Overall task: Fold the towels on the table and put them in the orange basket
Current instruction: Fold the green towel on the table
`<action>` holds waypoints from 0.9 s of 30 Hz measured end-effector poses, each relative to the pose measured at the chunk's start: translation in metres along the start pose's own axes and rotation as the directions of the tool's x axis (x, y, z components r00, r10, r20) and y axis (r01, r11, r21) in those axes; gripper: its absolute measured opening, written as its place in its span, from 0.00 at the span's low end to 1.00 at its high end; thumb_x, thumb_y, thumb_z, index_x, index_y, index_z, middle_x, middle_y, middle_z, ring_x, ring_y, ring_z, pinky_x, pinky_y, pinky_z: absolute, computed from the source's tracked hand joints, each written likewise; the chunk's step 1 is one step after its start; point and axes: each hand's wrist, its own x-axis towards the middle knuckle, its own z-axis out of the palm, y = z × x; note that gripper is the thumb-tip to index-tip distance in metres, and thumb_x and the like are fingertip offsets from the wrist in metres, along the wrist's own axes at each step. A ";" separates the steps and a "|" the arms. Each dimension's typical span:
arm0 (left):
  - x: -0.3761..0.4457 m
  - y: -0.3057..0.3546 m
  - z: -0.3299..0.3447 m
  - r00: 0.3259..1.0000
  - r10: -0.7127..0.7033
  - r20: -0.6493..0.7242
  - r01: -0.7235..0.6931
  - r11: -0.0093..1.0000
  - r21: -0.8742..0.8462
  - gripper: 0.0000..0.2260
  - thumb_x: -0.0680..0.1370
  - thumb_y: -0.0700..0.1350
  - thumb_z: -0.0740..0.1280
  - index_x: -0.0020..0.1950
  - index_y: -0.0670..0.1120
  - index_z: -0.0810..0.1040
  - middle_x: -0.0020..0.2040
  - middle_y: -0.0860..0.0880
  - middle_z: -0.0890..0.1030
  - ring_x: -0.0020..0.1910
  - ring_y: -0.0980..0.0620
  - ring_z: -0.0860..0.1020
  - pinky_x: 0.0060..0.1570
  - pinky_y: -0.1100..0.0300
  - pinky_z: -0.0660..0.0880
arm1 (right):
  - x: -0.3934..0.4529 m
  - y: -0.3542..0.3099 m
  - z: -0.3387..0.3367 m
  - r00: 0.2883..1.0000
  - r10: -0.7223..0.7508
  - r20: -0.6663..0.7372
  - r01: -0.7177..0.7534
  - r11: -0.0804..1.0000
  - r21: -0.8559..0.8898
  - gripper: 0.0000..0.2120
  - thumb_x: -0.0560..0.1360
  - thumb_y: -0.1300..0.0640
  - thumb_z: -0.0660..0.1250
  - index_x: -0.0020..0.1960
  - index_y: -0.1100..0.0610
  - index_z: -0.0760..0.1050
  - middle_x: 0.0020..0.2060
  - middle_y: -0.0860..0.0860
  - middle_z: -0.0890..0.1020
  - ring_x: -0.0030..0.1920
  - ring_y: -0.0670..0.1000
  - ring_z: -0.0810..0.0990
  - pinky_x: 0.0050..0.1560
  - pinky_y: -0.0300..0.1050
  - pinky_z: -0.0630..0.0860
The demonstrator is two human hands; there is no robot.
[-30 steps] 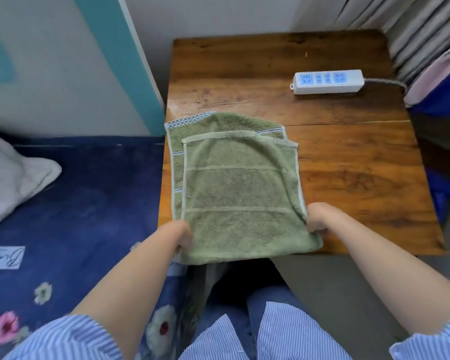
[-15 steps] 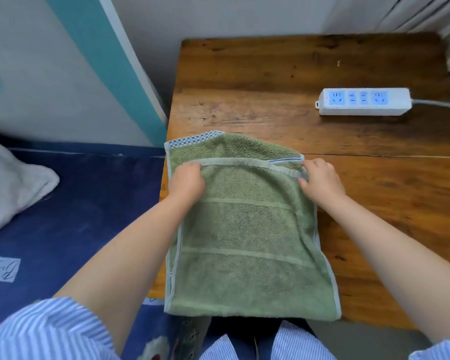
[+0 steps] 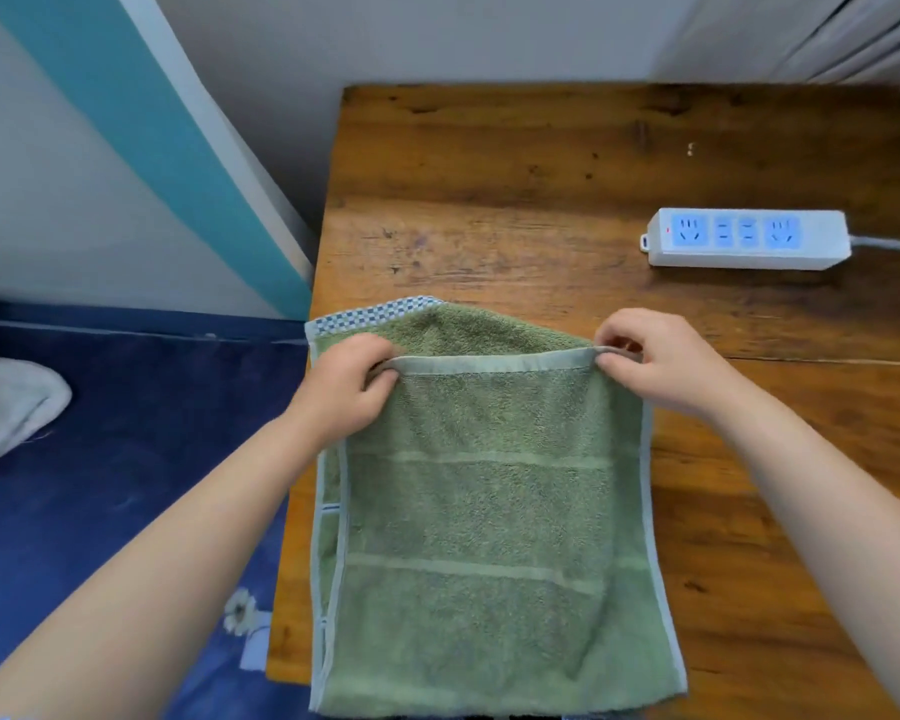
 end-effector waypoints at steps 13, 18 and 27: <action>0.033 -0.063 -0.016 0.977 -0.204 0.066 0.173 0.930 0.324 0.11 0.78 0.44 0.61 0.57 0.42 0.77 0.66 0.44 0.70 0.66 0.45 0.66 0.59 0.52 0.66 | 0.088 -0.034 0.050 0.976 0.173 0.131 -0.143 0.967 -0.208 0.07 0.76 0.62 0.59 0.48 0.61 0.75 0.49 0.58 0.79 0.52 0.56 0.75 0.44 0.42 0.66; 0.043 -0.063 -0.014 0.953 -0.247 0.174 0.173 0.918 0.356 0.10 0.78 0.44 0.59 0.54 0.43 0.77 0.61 0.44 0.72 0.64 0.42 0.67 0.57 0.50 0.67 | 0.052 -0.033 0.065 0.993 0.044 0.108 -0.014 0.965 -0.262 0.07 0.75 0.61 0.60 0.47 0.61 0.76 0.49 0.56 0.80 0.54 0.57 0.74 0.52 0.46 0.69; 0.038 -0.073 -0.023 0.969 -0.172 0.176 0.116 0.950 0.291 0.11 0.79 0.45 0.59 0.54 0.44 0.78 0.52 0.46 0.74 0.52 0.45 0.73 0.49 0.55 0.68 | 0.066 -0.042 0.061 0.992 0.118 0.055 -0.091 0.932 -0.350 0.07 0.77 0.59 0.56 0.49 0.57 0.72 0.48 0.52 0.79 0.55 0.54 0.75 0.69 0.48 0.55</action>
